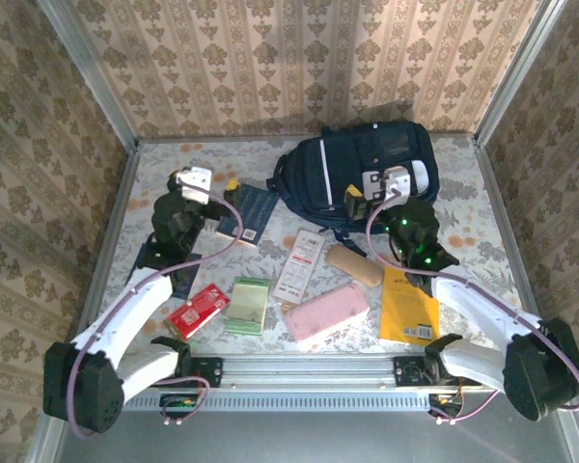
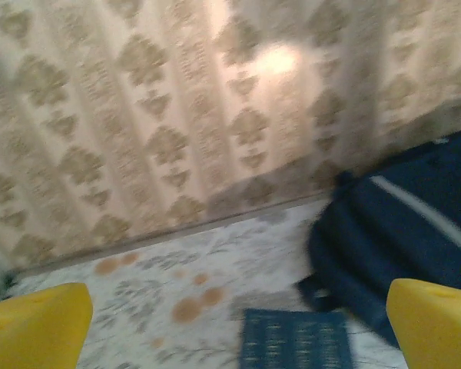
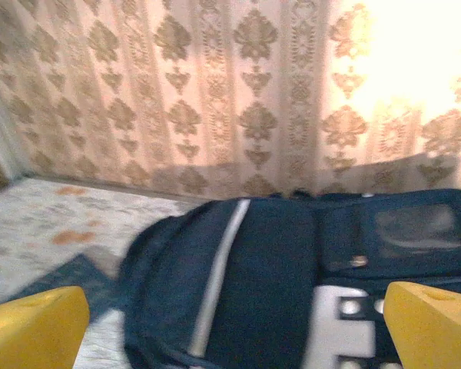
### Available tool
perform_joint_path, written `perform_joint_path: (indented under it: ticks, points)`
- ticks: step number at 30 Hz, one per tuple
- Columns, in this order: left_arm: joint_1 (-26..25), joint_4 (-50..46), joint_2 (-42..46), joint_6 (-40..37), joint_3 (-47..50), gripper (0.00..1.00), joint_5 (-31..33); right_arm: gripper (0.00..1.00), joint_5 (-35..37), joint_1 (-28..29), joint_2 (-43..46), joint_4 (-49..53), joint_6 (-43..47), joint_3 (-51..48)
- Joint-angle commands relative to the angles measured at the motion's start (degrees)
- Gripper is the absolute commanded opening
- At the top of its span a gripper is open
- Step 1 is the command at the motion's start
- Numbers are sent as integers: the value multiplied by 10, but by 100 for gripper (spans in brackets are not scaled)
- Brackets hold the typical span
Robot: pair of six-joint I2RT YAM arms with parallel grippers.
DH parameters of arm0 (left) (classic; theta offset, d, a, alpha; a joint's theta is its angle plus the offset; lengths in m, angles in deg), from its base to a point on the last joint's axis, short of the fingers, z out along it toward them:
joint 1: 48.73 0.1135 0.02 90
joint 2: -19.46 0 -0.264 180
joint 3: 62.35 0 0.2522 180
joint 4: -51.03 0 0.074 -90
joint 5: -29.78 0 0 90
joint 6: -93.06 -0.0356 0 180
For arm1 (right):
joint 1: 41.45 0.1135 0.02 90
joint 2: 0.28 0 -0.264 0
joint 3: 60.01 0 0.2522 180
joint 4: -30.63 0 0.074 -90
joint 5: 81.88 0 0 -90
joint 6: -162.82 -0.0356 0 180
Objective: Pack the student bag
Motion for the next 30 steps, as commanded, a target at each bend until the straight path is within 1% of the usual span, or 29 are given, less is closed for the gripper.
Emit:
perform_joint_path:
  ticks: [1,3,4,5,6,7,8,9,10,11,12,13,14,15,16,18,19,21,23,24,25,26,27,28,30]
  points:
    - [-84,-209,15,28,-98,100,44,100,67,45,27,156,-107,71]
    - [-151,-307,4,51,-157,100,122,100,101,77,36,272,-137,137]
    - [-167,-347,-2,66,-176,100,131,100,110,84,37,324,-148,165]
    - [-172,-382,-10,103,-193,100,118,100,106,84,35,374,-157,197]
    - [-168,-427,-18,143,-209,100,95,100,84,81,32,403,-153,219]
    - [-163,-472,-26,171,-224,100,84,100,50,78,30,408,-143,231]
    - [-152,-517,-35,171,-242,100,62,100,0,75,30,391,-118,232]
    - [-139,-540,-41,182,-246,100,40,100,-25,73,33,356,-118,219]
    - [-125,-536,-42,202,-236,100,15,100,-16,71,39,317,-145,196]
    - [-102,-525,-42,234,-225,100,-29,100,-12,58,45,281,-199,171]
    - [-74,-515,-44,268,-213,100,-77,100,-51,30,42,251,-244,153]
    - [-49,-504,-48,299,-206,100,-126,100,-130,-7,25,238,-291,154]
    - [-37,-500,-50,326,-202,100,-148,100,-179,-37,3,249,-330,168]
    - [-3,-498,-50,362,-196,100,-148,100,-221,-60,-25,266,-355,189]
    - [19,-491,-50,389,-186,100,-156,100,-249,-70,-50,278,-351,205]
    - [63,-467,-52,424,-170,100,-208,100,-230,-69,-78,313,-317,232]
    - [79,-454,-58,440,-164,100,-236,100,-220,-68,-89,306,-306,233]
    - [84,-441,-73,450,-161,100,-259,100,-194,-71,-115,300,-310,238]
    - [64,-424,-90,437,-156,100,-261,100,-170,-71,-156,318,-320,269]
    - [51,-418,-98,436,-153,100,-260,100,-181,-73,-185,329,-307,289]
    - [42,-401,-103,435,-147,100,-275,99,-200,-74,-206,332,-287,306]
    - [31,-379,-108,433,-144,100,-290,97,-227,-74,-226,324,-262,318]
    - [18,-368,-112,425,-148,100,-295,94,-238,-75,-250,325,-250,334]
    - [6,-368,-114,413,-158,100,-287,92,-243,-78,-274,342,-248,356]
    - [-22,-401,-121,379,-192,100,-236,90,-266,-91,-330,359,-256,400]
